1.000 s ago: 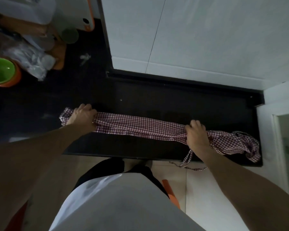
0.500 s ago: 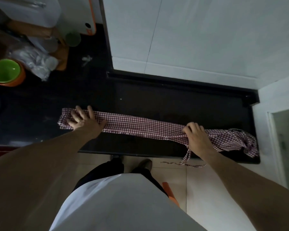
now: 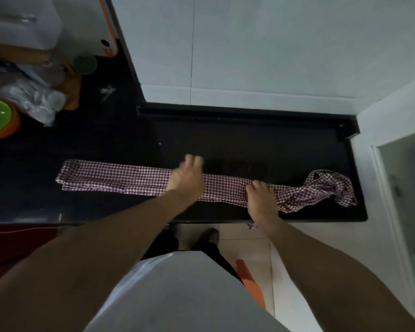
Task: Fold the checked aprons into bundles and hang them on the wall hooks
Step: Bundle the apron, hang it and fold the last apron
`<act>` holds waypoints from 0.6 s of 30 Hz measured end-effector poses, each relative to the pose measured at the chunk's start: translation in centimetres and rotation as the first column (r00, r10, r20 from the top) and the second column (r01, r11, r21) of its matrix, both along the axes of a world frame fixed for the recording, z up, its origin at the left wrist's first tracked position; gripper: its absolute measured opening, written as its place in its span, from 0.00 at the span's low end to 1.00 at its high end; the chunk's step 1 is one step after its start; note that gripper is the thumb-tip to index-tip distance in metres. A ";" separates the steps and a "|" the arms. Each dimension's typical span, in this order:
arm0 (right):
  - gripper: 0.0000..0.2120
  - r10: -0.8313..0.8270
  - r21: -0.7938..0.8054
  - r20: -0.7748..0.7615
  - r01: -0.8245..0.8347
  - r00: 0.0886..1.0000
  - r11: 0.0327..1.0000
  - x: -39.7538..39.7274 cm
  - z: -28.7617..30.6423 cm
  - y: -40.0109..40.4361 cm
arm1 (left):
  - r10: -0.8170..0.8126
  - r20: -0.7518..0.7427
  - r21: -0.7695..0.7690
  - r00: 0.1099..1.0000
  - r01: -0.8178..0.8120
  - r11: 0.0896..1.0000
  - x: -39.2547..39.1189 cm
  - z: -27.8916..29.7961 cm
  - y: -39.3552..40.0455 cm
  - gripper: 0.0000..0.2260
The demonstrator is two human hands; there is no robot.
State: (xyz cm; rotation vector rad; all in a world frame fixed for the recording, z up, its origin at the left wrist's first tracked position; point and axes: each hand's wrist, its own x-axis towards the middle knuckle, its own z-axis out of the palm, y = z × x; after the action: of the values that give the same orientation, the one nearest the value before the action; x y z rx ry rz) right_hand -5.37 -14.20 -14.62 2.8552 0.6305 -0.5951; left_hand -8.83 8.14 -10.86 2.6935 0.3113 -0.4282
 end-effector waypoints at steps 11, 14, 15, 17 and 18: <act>0.17 0.054 0.387 -0.019 -0.042 0.998 0.921 -1.9 -1.1 2.0 | 0.176 -0.439 0.198 0.881 -0.096 0.975 0.3 -3.4 -6.1 0.36; 0.17 0.025 0.279 0.030 -0.033 0.999 0.960 -0.9 -0.3 0.3 | 0.295 -0.476 0.204 0.829 -0.222 0.953 -0.1 -4.7 -6.1 0.40; 0.19 0.014 0.255 0.041 -0.024 0.999 0.967 -0.3 -0.1 -0.6 | 0.299 -0.465 0.205 0.833 -0.228 0.952 -0.3 -5.0 -5.7 0.40; 0.19 0.016 0.240 0.031 -0.023 0.999 0.971 1.2 0.0 -3.3 | 0.297 -0.460 0.205 0.836 -0.226 0.952 -0.3 -5.2 -5.0 0.41; 0.17 0.019 0.256 -0.005 -0.017 1.000 0.967 1.9 -0.1 -4.7 | 0.304 -0.465 0.205 0.831 -0.233 0.951 -0.2 -5.1 -4.5 0.41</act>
State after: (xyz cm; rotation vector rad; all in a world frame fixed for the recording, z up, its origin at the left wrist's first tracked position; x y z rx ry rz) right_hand -3.47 -18.86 -14.67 3.0819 0.7876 -0.5583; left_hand -9.01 3.62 -15.97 2.5727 0.8858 -1.0408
